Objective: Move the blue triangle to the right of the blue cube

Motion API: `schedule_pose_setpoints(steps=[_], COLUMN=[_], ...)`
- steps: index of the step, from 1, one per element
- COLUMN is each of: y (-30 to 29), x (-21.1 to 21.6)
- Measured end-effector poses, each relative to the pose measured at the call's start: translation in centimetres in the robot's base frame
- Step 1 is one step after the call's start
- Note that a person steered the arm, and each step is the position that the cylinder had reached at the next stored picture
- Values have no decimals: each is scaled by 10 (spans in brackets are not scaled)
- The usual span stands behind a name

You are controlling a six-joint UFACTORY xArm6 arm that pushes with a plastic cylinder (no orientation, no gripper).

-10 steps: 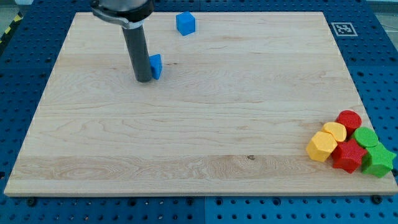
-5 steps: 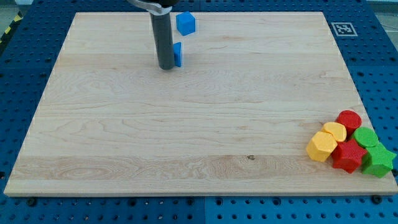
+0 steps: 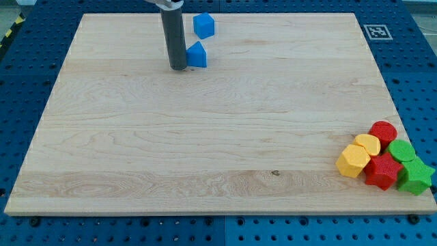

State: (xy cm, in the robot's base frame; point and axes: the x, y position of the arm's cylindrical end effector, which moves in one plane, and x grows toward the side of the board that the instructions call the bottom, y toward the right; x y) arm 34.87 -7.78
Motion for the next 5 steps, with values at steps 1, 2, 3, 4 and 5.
schedule_pose_setpoints(steps=[1,2,3,4,5], y=[13,25,33,13,-13], x=[0,0,0,0,0])
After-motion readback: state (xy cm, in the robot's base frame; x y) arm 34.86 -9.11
